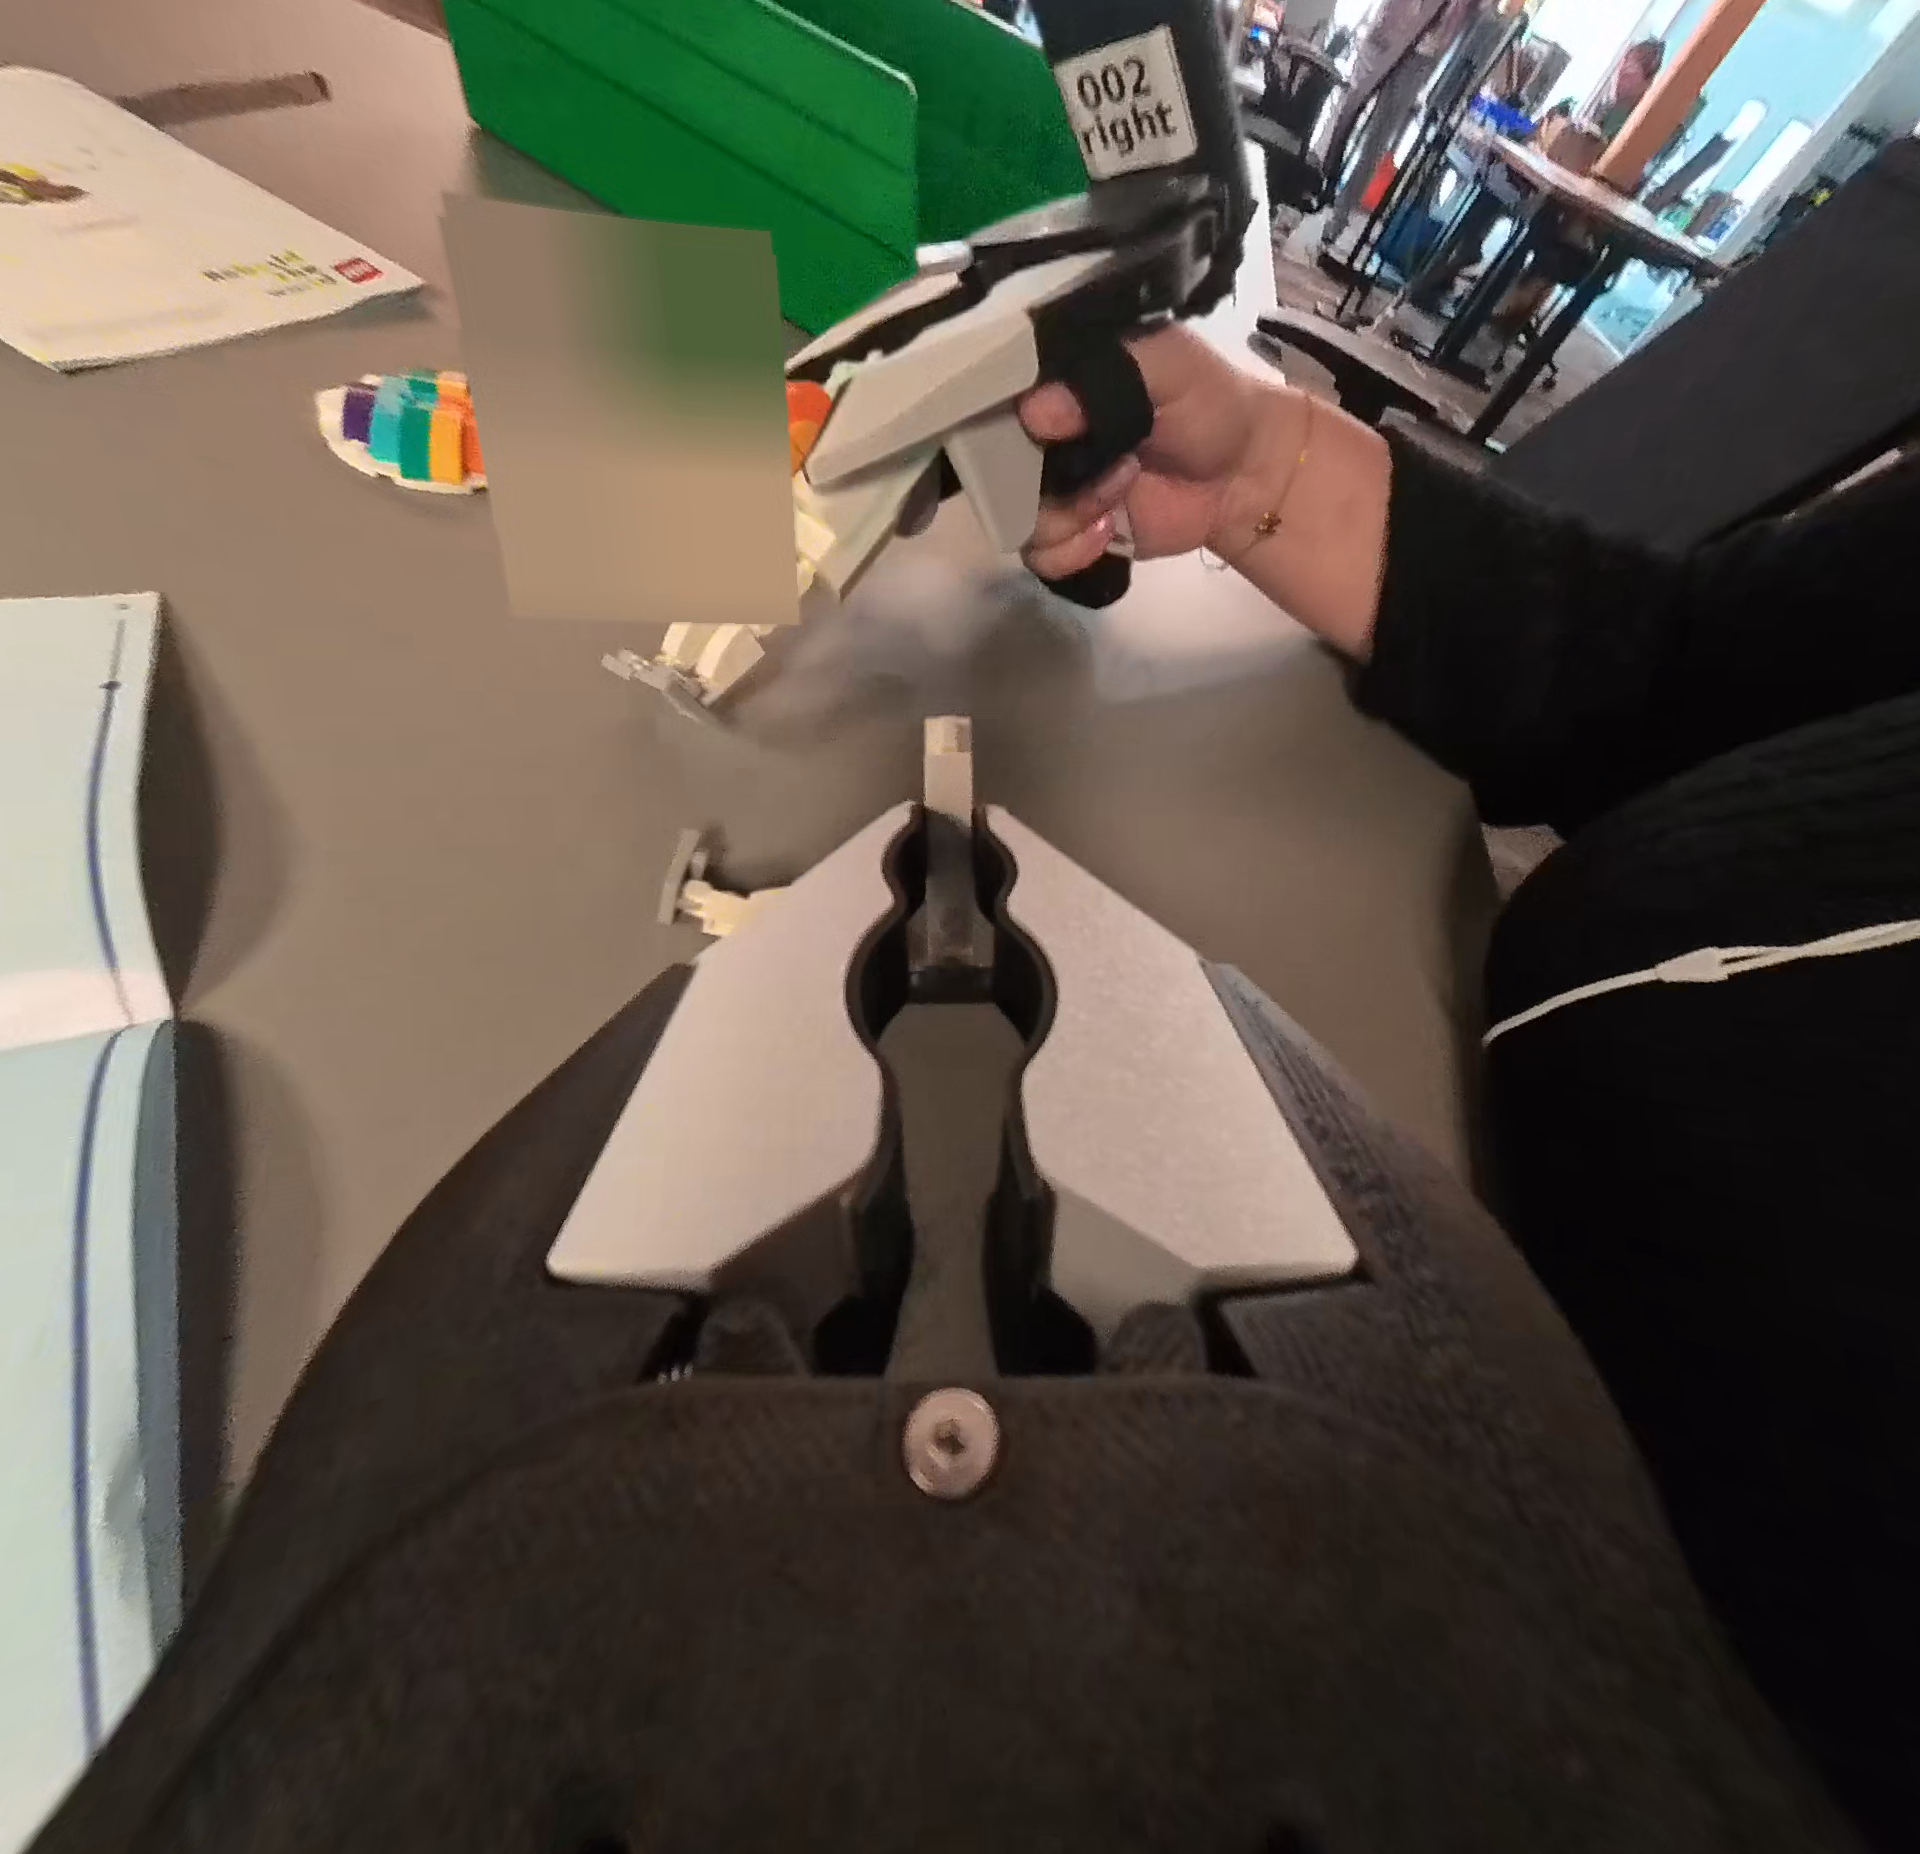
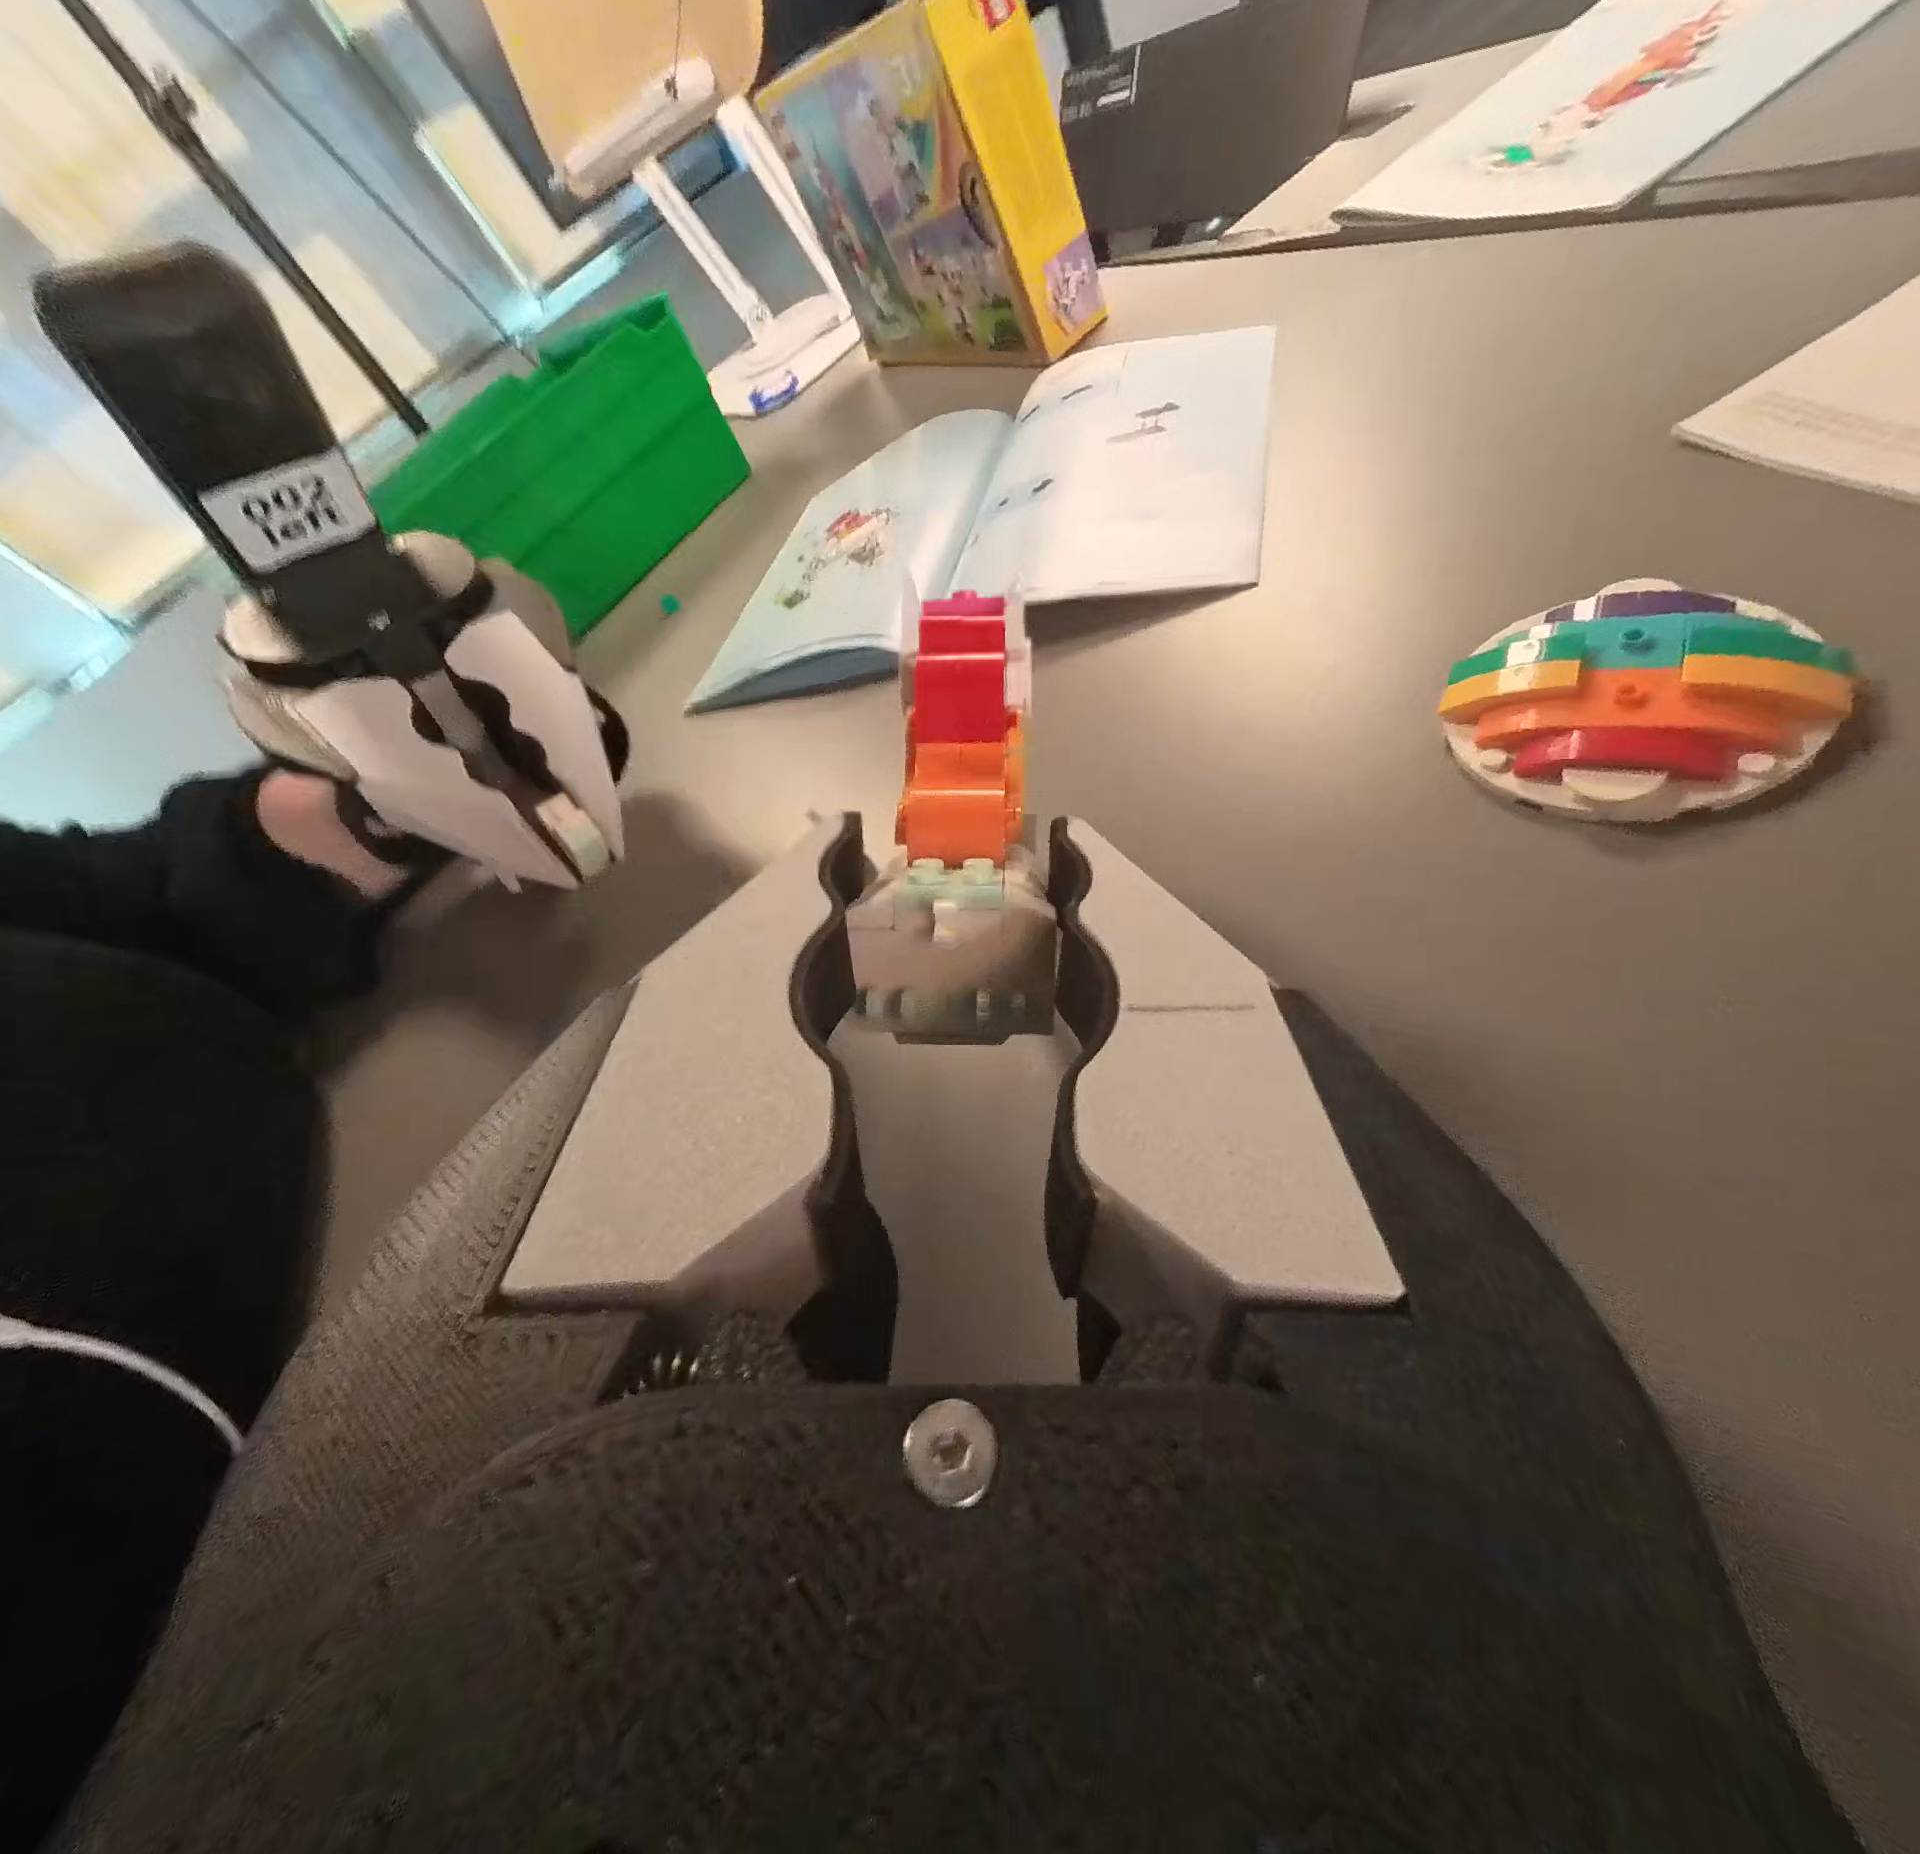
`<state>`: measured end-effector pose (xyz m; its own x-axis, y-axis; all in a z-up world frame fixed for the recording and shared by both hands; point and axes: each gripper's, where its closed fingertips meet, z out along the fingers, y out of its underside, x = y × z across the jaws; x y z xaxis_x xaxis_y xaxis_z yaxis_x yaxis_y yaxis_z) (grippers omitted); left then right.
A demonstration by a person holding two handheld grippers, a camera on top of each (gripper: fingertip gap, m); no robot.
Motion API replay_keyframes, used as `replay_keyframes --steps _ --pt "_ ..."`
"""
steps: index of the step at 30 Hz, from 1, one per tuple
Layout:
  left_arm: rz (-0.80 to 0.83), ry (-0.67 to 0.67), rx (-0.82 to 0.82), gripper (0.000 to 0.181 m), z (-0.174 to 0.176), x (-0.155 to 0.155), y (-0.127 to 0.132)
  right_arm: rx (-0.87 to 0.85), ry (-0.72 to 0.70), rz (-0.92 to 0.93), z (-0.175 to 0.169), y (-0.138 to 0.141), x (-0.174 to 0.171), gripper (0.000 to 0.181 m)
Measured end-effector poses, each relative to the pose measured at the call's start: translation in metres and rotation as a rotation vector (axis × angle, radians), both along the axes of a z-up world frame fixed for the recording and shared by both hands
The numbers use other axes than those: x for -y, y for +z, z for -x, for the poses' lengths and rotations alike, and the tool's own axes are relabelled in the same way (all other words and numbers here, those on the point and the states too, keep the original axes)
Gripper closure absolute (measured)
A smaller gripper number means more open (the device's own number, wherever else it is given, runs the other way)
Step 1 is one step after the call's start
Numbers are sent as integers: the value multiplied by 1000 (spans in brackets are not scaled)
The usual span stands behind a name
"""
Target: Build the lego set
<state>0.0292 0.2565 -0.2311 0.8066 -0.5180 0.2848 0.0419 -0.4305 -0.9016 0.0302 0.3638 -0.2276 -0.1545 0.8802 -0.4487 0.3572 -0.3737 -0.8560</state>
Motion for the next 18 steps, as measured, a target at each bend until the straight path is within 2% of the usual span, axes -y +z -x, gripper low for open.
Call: replay_keyframes --steps 4,9,15,18 --pt "-6 14 16 174 4 2 1 -47 -18 99 7 10 4 147" --pt "-1 11 -4 174 3 3 -3 23 26 -208 1 -8 9 147" --pt "3 12 -57 174 3 3 -8 119 101 -466 -14 -28 10 147" --pt "5 10 -67 174 2 3 -9 147 111 -533 -18 -34 8 148"
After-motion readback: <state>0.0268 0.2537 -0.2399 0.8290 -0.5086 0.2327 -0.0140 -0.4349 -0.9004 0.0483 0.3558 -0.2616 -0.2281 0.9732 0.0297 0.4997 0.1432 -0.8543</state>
